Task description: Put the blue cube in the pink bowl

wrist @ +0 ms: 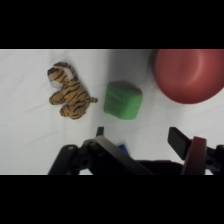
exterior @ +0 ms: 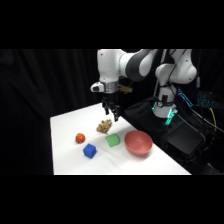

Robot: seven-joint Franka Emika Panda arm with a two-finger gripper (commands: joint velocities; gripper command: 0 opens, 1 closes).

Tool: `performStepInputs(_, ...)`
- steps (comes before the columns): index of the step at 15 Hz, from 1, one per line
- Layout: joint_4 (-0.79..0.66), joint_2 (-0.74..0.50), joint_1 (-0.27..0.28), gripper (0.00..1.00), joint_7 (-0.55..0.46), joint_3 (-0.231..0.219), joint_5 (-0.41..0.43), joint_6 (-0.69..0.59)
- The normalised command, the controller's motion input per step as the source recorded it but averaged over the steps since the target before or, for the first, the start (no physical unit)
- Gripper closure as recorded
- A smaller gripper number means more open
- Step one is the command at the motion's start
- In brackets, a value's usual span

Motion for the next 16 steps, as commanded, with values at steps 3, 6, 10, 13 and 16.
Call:
performStepInputs(3,0.04,0.01,-0.017,0.00,-0.08,0.018,0.040,-0.03)
performStepInputs(6,0.20,0.08,-0.027,0.00,-0.17,0.012,0.006,-0.11)
performStepInputs(10,0.42,0.24,-0.040,0.00,-0.24,0.009,-0.013,-0.22)
performStepInputs(13,0.55,0.36,-0.066,0.00,-0.30,0.016,-0.002,-0.25)
performStepInputs(16,0.58,0.38,-0.099,0.00,-0.32,0.025,0.007,-0.23)
